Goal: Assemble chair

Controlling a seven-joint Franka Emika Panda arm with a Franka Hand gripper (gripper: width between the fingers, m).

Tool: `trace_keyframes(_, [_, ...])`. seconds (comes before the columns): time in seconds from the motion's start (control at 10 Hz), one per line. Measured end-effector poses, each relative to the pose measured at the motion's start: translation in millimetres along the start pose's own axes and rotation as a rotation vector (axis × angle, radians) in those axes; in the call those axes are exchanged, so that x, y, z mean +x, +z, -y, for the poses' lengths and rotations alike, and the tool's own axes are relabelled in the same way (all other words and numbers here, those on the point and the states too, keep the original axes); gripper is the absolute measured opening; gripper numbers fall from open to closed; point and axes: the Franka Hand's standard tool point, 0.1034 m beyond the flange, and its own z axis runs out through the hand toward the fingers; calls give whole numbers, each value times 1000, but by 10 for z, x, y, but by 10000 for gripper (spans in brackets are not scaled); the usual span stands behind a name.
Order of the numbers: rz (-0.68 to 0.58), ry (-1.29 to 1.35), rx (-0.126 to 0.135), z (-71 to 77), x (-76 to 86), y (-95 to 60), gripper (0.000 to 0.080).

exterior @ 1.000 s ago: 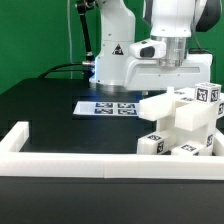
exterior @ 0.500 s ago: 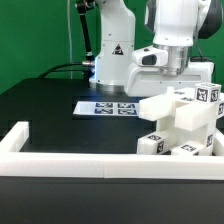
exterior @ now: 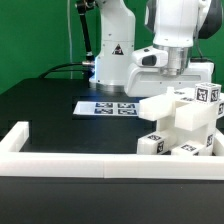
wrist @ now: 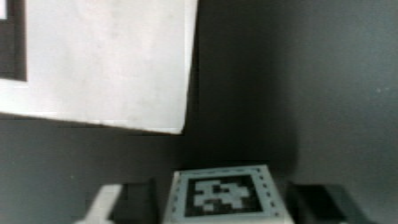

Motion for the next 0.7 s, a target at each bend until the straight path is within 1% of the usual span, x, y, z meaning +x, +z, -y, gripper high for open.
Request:
trace_keyframes(0.1, [-1,2,0,-6,5,-6,287])
trace_keyframes(0.3, [-3,1,0,-56,15,-11,287])
trace_keyframes(0.5, [-13,6,3,-164,54,-60,287])
trace_keyframes(0.6, [-9,11,11,-224,67,-117,287])
trace_keyframes(0.7, [3,13,27,-314,80,-227,287])
